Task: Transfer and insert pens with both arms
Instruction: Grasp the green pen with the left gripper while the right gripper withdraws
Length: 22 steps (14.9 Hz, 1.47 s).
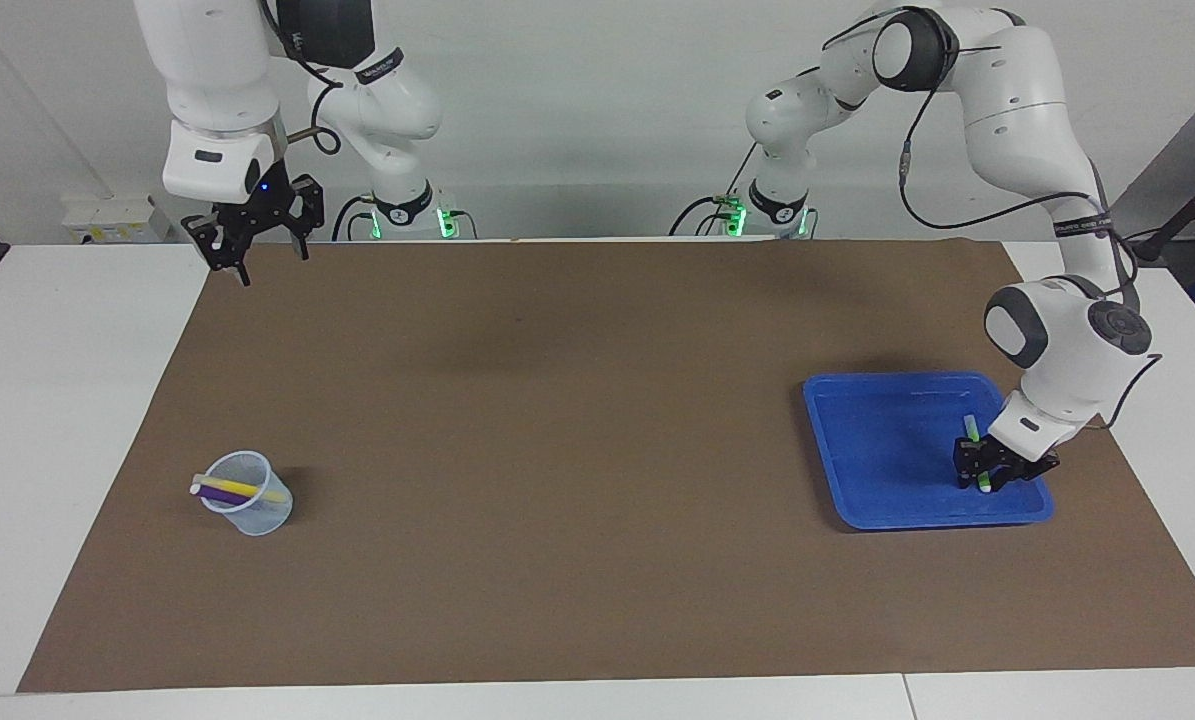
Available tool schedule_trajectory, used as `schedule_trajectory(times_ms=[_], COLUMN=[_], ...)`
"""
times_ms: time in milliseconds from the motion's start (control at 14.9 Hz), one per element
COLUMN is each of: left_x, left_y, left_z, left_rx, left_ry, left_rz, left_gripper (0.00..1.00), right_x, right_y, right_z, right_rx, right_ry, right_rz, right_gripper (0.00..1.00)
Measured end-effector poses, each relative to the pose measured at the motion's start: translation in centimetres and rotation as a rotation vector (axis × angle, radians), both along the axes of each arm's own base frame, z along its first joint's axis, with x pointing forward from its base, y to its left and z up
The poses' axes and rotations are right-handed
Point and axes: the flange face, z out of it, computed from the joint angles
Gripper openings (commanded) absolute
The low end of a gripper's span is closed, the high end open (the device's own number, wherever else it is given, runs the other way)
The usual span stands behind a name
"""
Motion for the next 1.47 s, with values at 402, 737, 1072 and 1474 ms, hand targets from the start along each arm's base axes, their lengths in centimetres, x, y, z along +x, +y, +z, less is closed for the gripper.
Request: schedule_trajectory(times_ms=[402,737,1072,1474], left_x=[0.0,-0.3,-0.6,-1.3], left_y=[0.0,-0.1,-1.0,-4.7], left_z=[0.1,0.5,3.0,9.2], left_rx=[0.000,-0.003,-0.006,-0.002], left_ry=[0.012,0.039,0.066,0.111], left_rz=[-0.001,0.018,0.102,0.277], left_gripper=[0.00,0.00,0.00,0.00], right_x=[-1.3,-1.5,-2.7,-2.6], right_y=[0.5,1.5,2.8,2.0], right_z=[1.1,1.5,3.1,3.3], right_rx=[0.075,0.175,0.221,0.304], right_ry=[0.003,-0.010,-0.052,-0.044], right_rz=[-0.033,-0.155,-0.339,-0.476], right_gripper=[1.00,1.00,1.00,1.00])
